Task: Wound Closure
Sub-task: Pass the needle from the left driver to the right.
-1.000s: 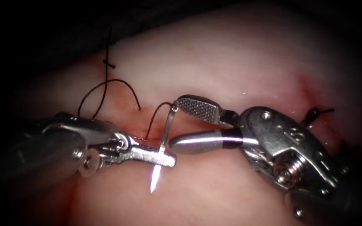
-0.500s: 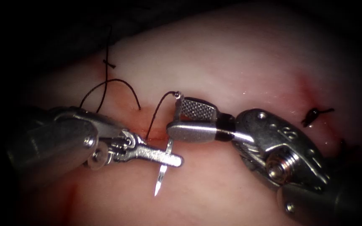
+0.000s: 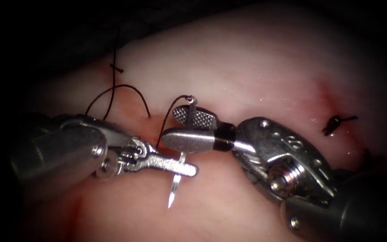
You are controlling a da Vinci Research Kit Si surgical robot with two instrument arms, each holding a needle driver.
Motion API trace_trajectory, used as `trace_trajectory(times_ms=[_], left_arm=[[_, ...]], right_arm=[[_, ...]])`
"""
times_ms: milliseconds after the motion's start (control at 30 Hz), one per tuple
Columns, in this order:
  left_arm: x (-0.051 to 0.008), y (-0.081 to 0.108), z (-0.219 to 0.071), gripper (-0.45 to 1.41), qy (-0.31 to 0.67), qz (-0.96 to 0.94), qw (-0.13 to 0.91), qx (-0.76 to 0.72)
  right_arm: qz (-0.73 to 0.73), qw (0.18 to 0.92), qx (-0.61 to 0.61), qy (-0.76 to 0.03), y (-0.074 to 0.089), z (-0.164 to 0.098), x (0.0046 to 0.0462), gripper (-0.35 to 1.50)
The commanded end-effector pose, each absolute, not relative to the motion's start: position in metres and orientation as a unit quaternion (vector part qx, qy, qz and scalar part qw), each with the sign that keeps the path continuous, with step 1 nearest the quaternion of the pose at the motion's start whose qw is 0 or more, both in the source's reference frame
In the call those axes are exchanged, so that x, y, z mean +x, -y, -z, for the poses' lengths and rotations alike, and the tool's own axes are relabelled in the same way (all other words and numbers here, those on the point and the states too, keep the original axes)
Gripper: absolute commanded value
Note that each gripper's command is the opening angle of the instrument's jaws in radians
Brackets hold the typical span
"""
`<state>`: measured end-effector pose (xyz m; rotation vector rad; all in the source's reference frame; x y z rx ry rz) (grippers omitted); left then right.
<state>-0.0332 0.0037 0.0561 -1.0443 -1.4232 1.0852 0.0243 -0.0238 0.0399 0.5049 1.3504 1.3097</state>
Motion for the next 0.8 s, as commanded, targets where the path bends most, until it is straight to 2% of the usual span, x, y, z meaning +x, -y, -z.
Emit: trace_trajectory(times_ms=[33, 167, 400, 433, 467, 533, 600, 667, 767, 800], left_arm=[[-0.0337, -0.0046, -0.0563, -0.45, 0.589, -0.453, 0.507, -0.437], [-0.0337, -0.0044, -0.0563, -0.45, 0.588, -0.455, 0.506, -0.436], [-0.0335, -0.0041, -0.0557, -0.45, 0.585, -0.460, 0.502, -0.441], [-0.0334, -0.0041, -0.0556, -0.21, 0.583, -0.463, 0.500, -0.444], [-0.0333, -0.0040, -0.0555, 0.12, 0.576, -0.471, 0.493, -0.452], [-0.0330, -0.0037, -0.0551, 0.68, 0.564, -0.482, 0.488, -0.460], [-0.0325, -0.0031, -0.0546, 1.15, 0.525, -0.513, 0.484, -0.476], [-0.0319, -0.0027, -0.0542, 1.20, 0.481, -0.546, 0.470, -0.500], [-0.0294, -0.0017, -0.0534, 1.30, 0.376, -0.631, 0.389, -0.556], [-0.0285, -0.0015, -0.0533, 1.25, 0.328, -0.664, 0.356, -0.570]], right_arm=[[-0.555, 0.560, 0.214, -0.576, 0.0228, -0.0399, 0.0255, -0.08], [-0.556, 0.561, 0.214, -0.574, 0.0228, -0.0398, 0.0256, -0.35], [-0.576, 0.573, 0.204, -0.547, 0.0225, -0.0401, 0.0253, -0.35], [-0.577, 0.574, 0.203, -0.545, 0.0225, -0.0402, 0.0252, -0.35], [-0.578, 0.574, 0.202, -0.544, 0.0224, -0.0403, 0.0251, -0.35], [-0.580, 0.574, 0.200, -0.543, 0.0222, -0.0404, 0.0250, -0.35], [-0.582, 0.574, 0.197, -0.541, 0.0222, -0.0405, 0.0249, -0.35], [-0.583, 0.575, 0.195, -0.539, 0.0221, -0.0405, 0.0249, -0.35], [-0.586, 0.574, 0.194, -0.537, 0.0216, -0.0406, 0.0251, -0.35], [-0.589, 0.572, 0.195, -0.536, 0.0213, -0.0406, 0.0251, -0.35]])
